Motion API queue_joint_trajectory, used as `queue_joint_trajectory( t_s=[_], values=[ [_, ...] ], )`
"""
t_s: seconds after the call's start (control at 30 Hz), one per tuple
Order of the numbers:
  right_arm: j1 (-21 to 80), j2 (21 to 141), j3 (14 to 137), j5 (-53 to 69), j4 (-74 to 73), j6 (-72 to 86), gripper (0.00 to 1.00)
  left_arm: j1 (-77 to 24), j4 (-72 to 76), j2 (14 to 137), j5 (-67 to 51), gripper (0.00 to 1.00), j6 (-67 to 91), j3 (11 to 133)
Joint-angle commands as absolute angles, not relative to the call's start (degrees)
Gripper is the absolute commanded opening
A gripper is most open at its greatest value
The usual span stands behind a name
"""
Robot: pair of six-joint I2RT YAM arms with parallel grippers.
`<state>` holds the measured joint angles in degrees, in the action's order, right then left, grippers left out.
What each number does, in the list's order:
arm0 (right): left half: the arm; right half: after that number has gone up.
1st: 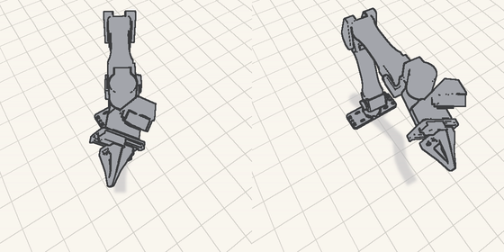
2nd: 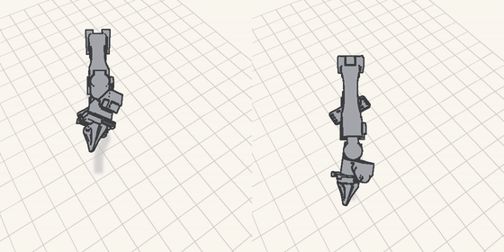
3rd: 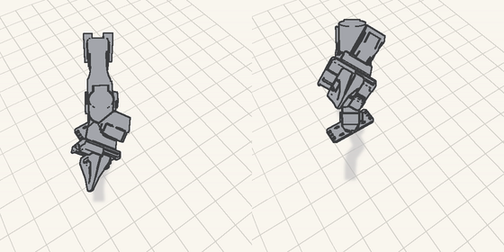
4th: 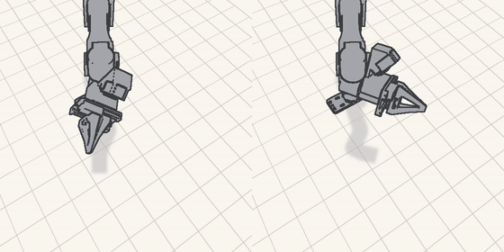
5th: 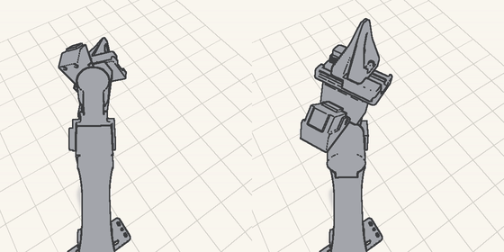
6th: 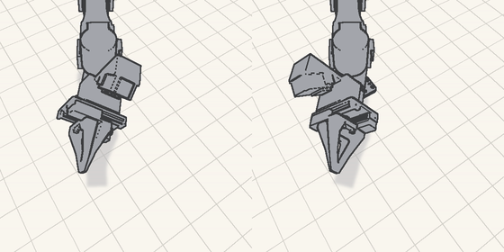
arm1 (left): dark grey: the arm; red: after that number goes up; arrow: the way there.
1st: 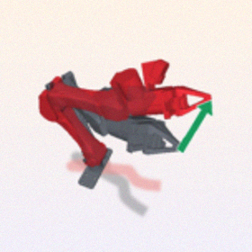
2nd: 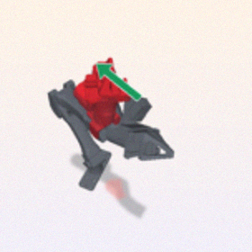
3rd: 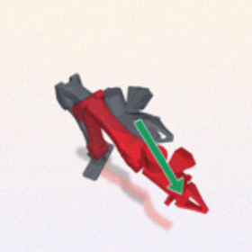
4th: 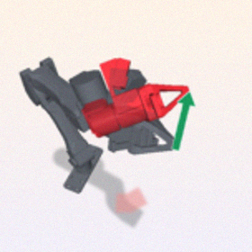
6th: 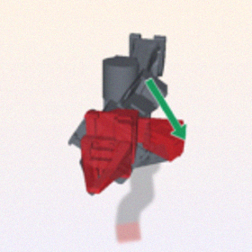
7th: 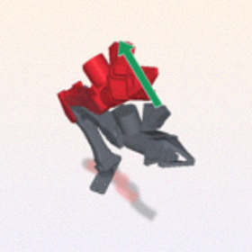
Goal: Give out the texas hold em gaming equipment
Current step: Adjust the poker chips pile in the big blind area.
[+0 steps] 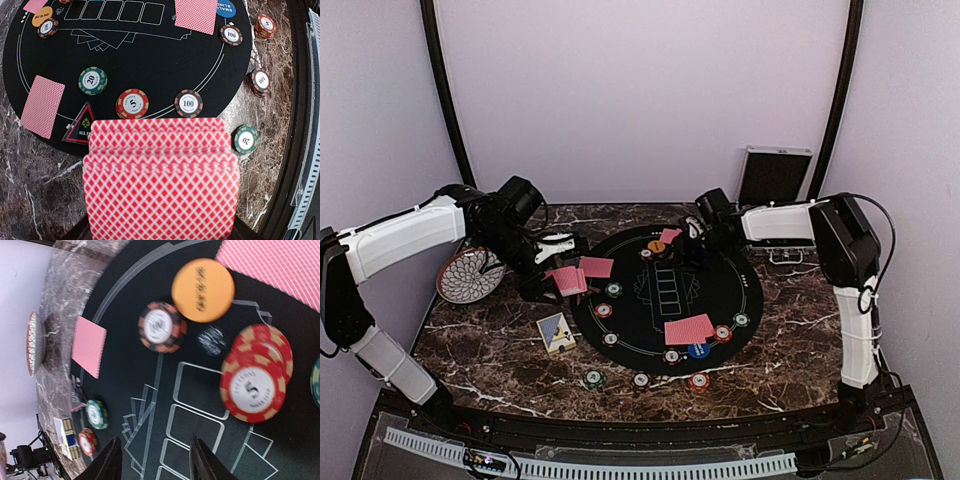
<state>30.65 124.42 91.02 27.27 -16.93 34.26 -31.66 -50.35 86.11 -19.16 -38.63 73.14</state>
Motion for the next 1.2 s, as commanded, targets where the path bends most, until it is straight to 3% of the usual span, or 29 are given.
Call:
queue_joint_trajectory(
  t_s=[0.0,0.6,0.77,1.17],
  values=[
    [29.00,124.66,87.86,27.63,-14.27,33.77,0.47,-31.53,-51.85,83.44,-20.24,0.00,-39.62,74.17],
    [25.68,135.46,99.02,29.16,-15.51,34.66,0.44,-31.53,-52.12,84.22,-20.34,0.00,-39.82,75.14],
    [25.93,133.83,98.78,29.45,-15.95,33.94,0.44,-31.55,-52.24,84.13,-20.32,0.00,-39.90,75.14],
    [35.05,115.29,83.51,36.33,-5.73,40.81,0.74,-31.55,-52.15,83.88,-20.36,0.00,-39.77,74.87]
  ],
)
